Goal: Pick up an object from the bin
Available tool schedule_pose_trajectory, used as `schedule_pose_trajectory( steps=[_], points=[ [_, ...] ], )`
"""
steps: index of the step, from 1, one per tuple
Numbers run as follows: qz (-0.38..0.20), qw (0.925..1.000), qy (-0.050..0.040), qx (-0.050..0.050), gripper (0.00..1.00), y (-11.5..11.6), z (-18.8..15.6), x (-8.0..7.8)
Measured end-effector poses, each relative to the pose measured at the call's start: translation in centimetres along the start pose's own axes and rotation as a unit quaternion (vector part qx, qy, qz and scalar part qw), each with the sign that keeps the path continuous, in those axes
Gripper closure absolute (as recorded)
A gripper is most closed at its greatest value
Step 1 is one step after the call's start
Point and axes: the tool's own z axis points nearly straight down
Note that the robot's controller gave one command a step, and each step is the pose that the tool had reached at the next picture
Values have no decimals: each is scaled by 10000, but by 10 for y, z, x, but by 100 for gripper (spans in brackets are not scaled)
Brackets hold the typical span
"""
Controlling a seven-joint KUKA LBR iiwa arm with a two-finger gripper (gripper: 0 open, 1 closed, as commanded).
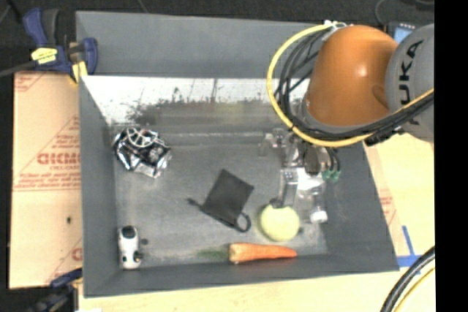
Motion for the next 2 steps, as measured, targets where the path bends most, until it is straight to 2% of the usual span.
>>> schedule_pose_trajectory(
  steps=[1,2],
  points=[
    [1,10000,-43,0,0,0,-5,-1],
    [-409,9991,-52,6,0,-23,54,16]
  ],
)
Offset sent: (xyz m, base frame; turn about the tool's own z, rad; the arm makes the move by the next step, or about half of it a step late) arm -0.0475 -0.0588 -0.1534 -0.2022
